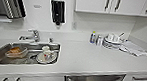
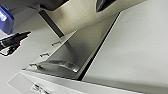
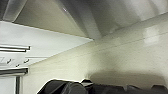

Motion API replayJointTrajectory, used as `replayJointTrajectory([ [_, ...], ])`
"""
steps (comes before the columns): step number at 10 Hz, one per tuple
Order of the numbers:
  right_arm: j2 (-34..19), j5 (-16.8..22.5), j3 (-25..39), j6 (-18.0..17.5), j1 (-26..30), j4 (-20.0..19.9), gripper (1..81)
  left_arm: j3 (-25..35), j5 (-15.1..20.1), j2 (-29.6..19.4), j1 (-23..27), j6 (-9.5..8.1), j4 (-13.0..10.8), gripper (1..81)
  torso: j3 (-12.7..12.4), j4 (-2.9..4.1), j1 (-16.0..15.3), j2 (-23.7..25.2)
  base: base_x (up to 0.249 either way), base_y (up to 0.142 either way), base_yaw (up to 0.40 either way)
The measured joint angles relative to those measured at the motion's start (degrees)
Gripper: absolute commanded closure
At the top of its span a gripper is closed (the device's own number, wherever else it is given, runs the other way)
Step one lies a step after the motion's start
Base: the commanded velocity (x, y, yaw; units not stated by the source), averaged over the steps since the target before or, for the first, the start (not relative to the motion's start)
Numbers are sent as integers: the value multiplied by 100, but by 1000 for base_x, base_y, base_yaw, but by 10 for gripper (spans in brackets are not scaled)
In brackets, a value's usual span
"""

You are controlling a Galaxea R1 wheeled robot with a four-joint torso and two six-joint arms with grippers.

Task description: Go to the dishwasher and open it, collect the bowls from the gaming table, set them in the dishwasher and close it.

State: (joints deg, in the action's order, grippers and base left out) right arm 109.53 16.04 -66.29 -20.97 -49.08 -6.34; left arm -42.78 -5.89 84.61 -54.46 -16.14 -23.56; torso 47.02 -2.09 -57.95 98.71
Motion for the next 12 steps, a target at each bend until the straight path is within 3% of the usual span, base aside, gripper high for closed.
replayJointTrajectory([
  [5, -94, 143, 296, -1938, 802, -226, 10, 0, -1, 235, 126, -108, -5, 10, 2, 0, 0, 0, 0, 0, 0],
  [8, -72, 212, 544, -2756, 1551, -336, 10, 0, 29, 235, 126, -108, -5, 10, 2, 0, 0, 0, 0, 0, 0],
  [10, 91, 471, 546, -3694, 1857, -347, 10, -2, 35, 240, 126, -108, -7, 10, 2, 0, 0, 0, 0, 0, 0],
  [12, 340, 708, 402, -4248, 2022, -350, 10, -7, 38, 267, 126, -108, -9, 10, 5, 0, 0, -2, 0, 0, 0],
])
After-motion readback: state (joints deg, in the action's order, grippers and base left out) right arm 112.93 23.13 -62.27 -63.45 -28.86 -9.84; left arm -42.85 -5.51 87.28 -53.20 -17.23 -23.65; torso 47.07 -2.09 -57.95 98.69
